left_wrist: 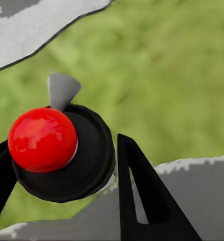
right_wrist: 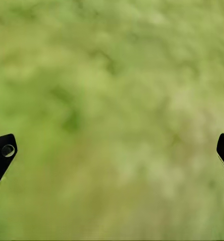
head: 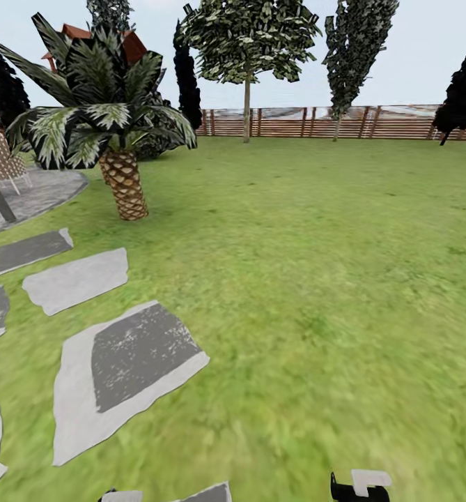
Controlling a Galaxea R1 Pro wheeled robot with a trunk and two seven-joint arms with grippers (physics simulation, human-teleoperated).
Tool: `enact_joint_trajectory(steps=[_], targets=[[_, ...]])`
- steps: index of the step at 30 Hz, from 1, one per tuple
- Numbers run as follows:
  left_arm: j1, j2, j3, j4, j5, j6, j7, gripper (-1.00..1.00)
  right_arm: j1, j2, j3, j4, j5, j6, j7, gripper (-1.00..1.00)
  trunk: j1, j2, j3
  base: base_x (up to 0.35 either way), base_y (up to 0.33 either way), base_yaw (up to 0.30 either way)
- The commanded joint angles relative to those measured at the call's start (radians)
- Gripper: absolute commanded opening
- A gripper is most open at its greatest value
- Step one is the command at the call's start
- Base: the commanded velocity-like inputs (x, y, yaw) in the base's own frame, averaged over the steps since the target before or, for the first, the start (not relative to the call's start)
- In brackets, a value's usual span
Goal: Pick up the pesticide atomizer in the garden and spray insectifuge to fully cover both potted plants in the garden.
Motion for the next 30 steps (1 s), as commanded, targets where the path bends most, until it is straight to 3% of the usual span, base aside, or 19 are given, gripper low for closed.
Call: enact_joint_trajectory(steps=[1,30], targets=[[-0.001,-0.001,0.005,0.001,-0.004,-0.003,0.001,-1.0,-0.001,0.0,-0.008,0.001,0.011,-0.003,-0.003,1.0,0.0,0.0,-0.001,0.34,0.0,0.0],[-0.001,-0.001,0.005,0.001,-0.004,-0.003,0.001,-1.0,-0.001,0.0,-0.008,0.001,0.011,-0.003,-0.004,1.0,0.0,0.0,-0.001,0.34,0.0,0.0]])
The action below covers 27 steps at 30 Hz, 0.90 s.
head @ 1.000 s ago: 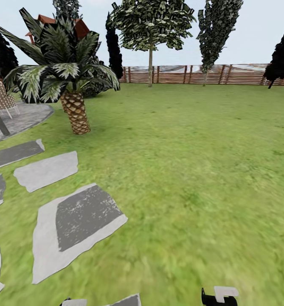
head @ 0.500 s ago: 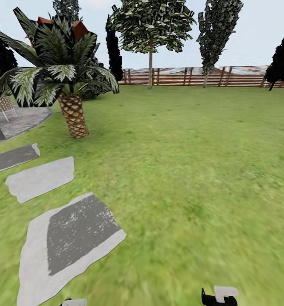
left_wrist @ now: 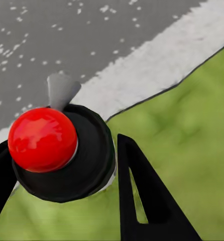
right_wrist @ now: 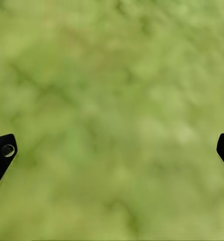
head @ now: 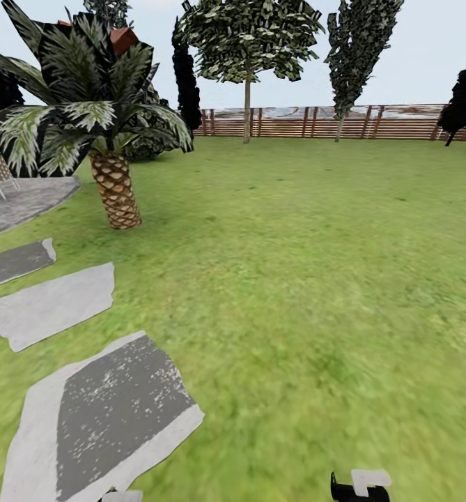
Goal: Pick up the pesticide atomizer in the garden and spray insectifuge to fully cover both potted plants in the garden.
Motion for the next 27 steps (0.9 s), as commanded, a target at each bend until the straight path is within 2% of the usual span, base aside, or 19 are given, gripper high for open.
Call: enact_joint_trajectory(steps=[1,27], targets=[[-0.001,0.0,0.005,0.001,-0.005,-0.003,0.001,-1.0,-0.001,0.0,-0.008,0.001,0.011,-0.003,-0.003,1.0,0.0,0.0,-0.001,0.34,0.0,0.0],[-0.001,0.0,0.005,0.001,-0.005,-0.004,0.001,-1.0,-0.001,0.0,-0.008,0.001,0.011,-0.003,-0.003,1.0,0.0,0.0,-0.001,0.34,0.0,0.0]])
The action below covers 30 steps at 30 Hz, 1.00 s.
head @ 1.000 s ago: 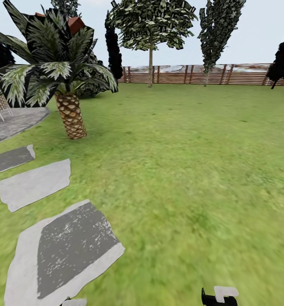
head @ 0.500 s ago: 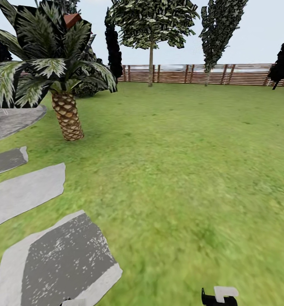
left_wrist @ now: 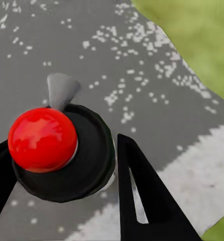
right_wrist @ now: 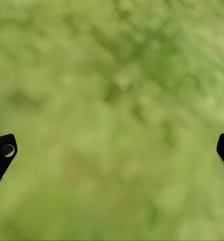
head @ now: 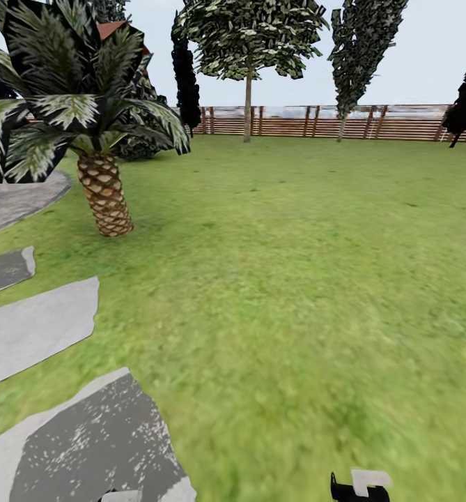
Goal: Pick up the pesticide atomizer in the garden and spray insectifuge to fully cover both potted plants in the garden.
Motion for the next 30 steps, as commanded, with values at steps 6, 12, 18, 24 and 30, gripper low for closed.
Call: enact_joint_trajectory(steps=[6,12,18,24,30], targets=[[-0.001,0.0,0.004,0.001,-0.005,-0.003,0.001,-1.0,0.0,-0.007,-0.009,0.002,0.011,-0.003,-0.004,1.0,0.0,0.0,-0.001,0.34,0.0,0.0],[-0.001,0.0,0.004,0.001,-0.005,-0.003,0.001,-1.0,0.002,-0.011,-0.01,0.003,0.011,-0.003,-0.005,1.0,0.0,0.0,-0.001,0.34,0.0,0.0],[-0.001,0.0,0.004,0.001,-0.005,-0.003,0.001,-1.0,0.002,-0.011,-0.01,0.003,0.011,-0.003,-0.005,1.0,0.0,0.0,-0.001,0.34,0.0,0.0],[-0.001,0.0,0.004,0.001,-0.005,-0.004,0.001,-1.0,0.002,-0.011,-0.01,0.003,0.011,-0.003,-0.004,1.0,0.0,0.0,-0.001,0.34,0.0,0.0],[-0.001,0.0,0.004,0.001,-0.005,-0.003,0.001,-1.0,0.002,-0.01,-0.01,0.003,0.012,-0.003,-0.003,1.0,0.0,0.0,-0.001,0.34,0.0,0.0]])
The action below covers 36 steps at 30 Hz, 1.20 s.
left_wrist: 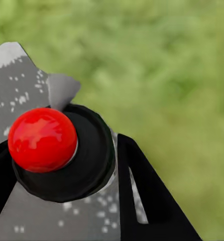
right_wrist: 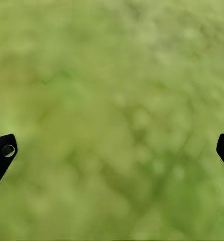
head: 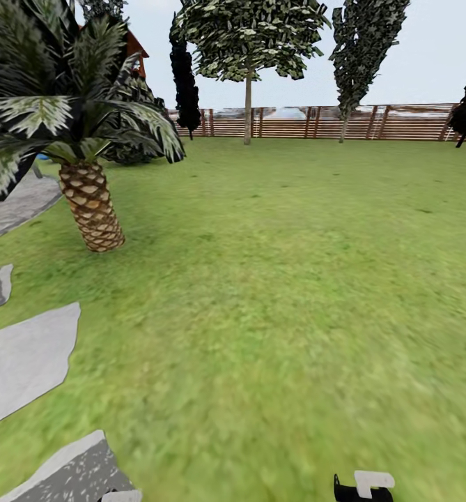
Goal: Pick up the pesticide atomizer in the garden and spray insectifuge to fully cover both potted plants in the garden.
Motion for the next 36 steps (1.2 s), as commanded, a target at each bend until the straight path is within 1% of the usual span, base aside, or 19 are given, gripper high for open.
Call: enact_joint_trajectory(steps=[1,10,15,24,28,36], targets=[[-0.001,0.0,0.005,0.001,-0.005,-0.003,0.001,-1.0,-0.001,0.0,-0.008,0.001,0.011,-0.003,-0.003,1.0,0.0,0.0,-0.001,0.34,0.0,0.0],[-0.001,-0.001,0.004,0.001,-0.005,-0.004,0.001,-1.0,-0.001,0.008,-0.007,0.001,0.011,-0.002,-0.002,1.0,0.0,0.0,-0.001,0.34,0.0,0.0],[-0.001,-0.001,0.004,0.001,-0.005,-0.004,0.001,-1.0,-0.001,0.01,-0.007,0.017,0.01,-0.001,-0.001,1.0,0.0,0.0,-0.001,0.34,0.0,0.0],[-0.001,0.0,0.007,0.001,-0.003,-0.004,0.001,-1.0,-0.001,0.011,-0.007,0.019,0.01,-0.001,0.0,1.0,0.0,0.0,-0.001,0.34,0.0,0.0],[-0.001,0.0,0.005,0.001,0.005,-0.004,0.001,-1.0,-0.001,0.011,-0.007,0.019,0.01,0.0,-0.001,1.0,0.0,0.0,-0.001,0.34,0.0,0.0],[-0.001,0.0,0.006,0.001,0.008,-0.004,0.001,-1.0,-0.001,0.011,-0.007,0.019,0.01,0.0,-0.001,1.0,0.0,0.0,-0.001,0.34,0.0,0.0]])
